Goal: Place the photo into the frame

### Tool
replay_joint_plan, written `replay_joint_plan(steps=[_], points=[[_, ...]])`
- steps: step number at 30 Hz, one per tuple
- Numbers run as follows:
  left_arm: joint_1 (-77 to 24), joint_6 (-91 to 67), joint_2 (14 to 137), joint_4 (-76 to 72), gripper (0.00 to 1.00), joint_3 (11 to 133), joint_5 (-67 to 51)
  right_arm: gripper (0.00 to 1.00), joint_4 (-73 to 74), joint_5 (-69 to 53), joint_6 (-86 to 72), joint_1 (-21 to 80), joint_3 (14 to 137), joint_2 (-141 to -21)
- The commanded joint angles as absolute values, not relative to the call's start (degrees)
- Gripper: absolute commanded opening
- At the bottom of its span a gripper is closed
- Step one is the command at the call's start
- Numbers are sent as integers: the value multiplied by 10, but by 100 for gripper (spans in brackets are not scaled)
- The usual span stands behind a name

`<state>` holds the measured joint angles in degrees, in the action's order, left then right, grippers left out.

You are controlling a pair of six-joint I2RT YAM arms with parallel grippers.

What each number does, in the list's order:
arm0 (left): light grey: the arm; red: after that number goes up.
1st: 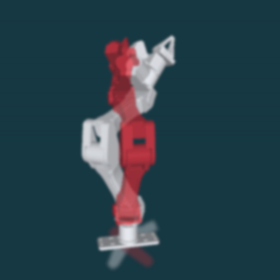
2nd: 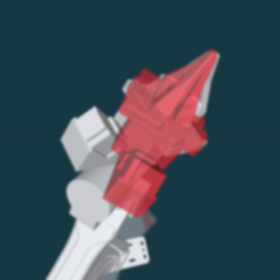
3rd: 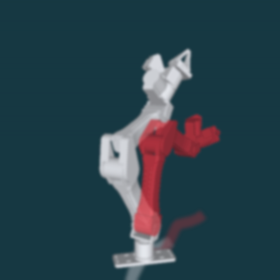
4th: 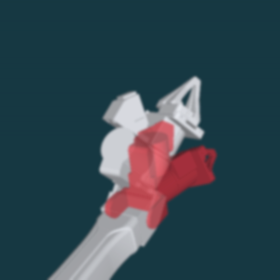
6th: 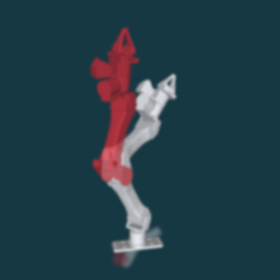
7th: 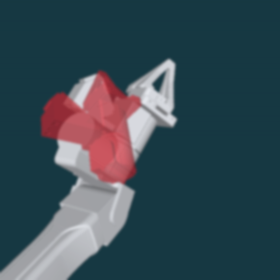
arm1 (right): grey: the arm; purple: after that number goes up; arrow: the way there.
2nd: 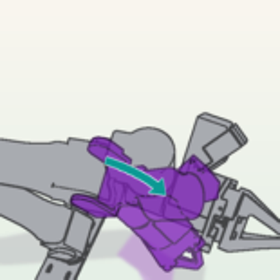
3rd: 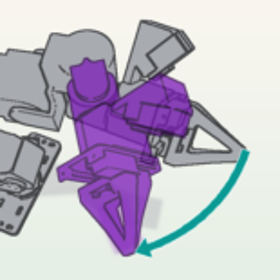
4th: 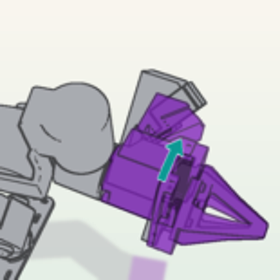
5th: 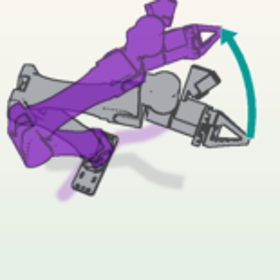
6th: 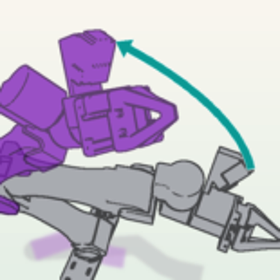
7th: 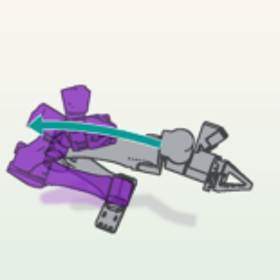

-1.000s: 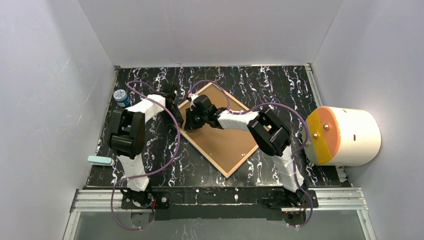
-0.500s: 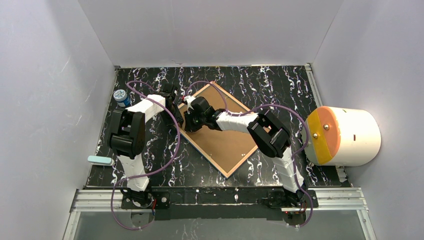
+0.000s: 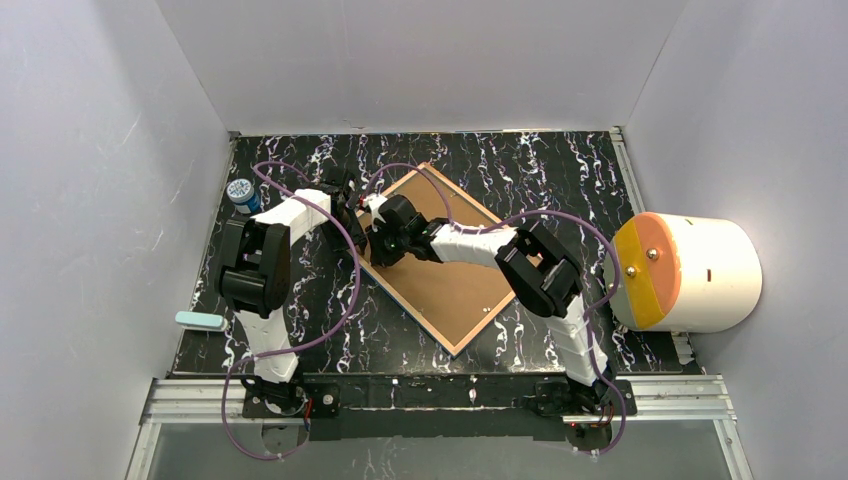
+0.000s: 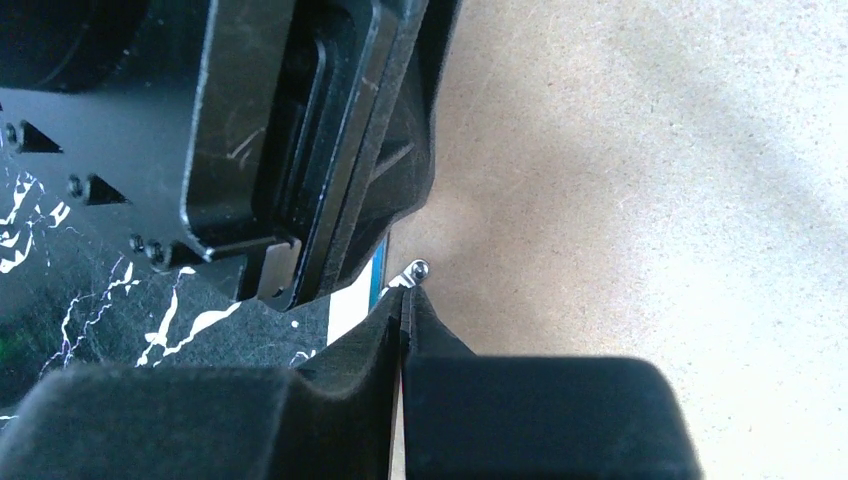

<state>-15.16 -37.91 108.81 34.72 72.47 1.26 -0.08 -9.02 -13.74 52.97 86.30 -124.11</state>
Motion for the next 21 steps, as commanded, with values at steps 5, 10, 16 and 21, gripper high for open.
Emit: replay_joint_plan(steps=[5, 10, 16, 21], points=[[-163, -370, 1161, 367, 38, 675, 39, 5, 88, -25, -153, 545, 902, -1293], [-163, -370, 1161, 367, 38, 674, 39, 6, 103, 16, -129, 564, 916, -1315], [-160, -373, 1160, 365, 38, 672, 24, 3, 111, 126, -91, 599, 918, -1335], [-151, -381, 1155, 346, 36, 656, 0, 3, 91, 162, -87, 609, 907, -1339]])
